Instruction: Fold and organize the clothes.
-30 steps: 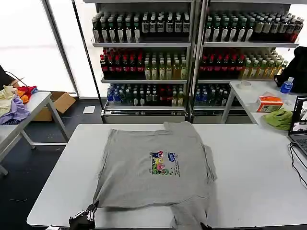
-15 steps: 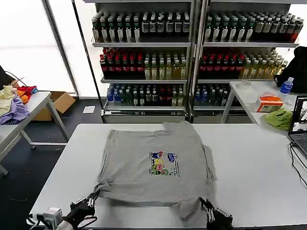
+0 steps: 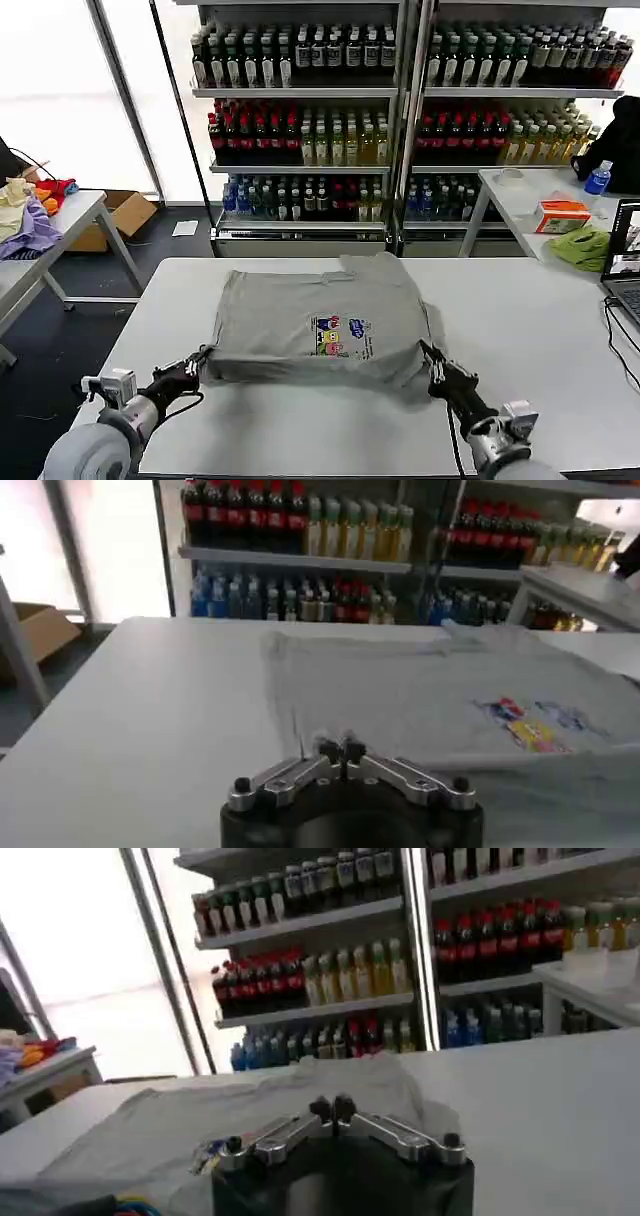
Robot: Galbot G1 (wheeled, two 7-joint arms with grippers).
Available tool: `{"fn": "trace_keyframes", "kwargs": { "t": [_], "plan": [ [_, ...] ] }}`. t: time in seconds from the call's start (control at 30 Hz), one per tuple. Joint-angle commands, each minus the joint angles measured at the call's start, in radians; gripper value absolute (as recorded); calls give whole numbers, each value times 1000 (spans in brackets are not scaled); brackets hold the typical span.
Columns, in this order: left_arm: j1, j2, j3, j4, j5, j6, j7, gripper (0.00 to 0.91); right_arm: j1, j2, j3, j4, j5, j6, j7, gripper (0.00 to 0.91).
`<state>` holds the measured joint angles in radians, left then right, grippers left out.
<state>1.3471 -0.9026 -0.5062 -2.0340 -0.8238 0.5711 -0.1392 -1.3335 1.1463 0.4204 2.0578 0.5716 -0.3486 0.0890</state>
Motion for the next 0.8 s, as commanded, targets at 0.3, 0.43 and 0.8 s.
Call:
{"fn": "trace_keyframes", "kwargs": {
  "t": [0.3, 0.43, 0.8],
  "plan": [
    [-363, -7, 263, 334, -51, 6, 0, 907, 440, 47, -206, -412, -76, -9, 4, 907],
    [-370, -8, 245, 359, -10, 6, 3, 907, 462, 43, -228, -420, -80, -73, -9, 907],
    [-233, 43, 74, 240, 38, 5, 4, 907, 372, 14, -156, -334, -76, -141, 36, 907]
  ]
}}
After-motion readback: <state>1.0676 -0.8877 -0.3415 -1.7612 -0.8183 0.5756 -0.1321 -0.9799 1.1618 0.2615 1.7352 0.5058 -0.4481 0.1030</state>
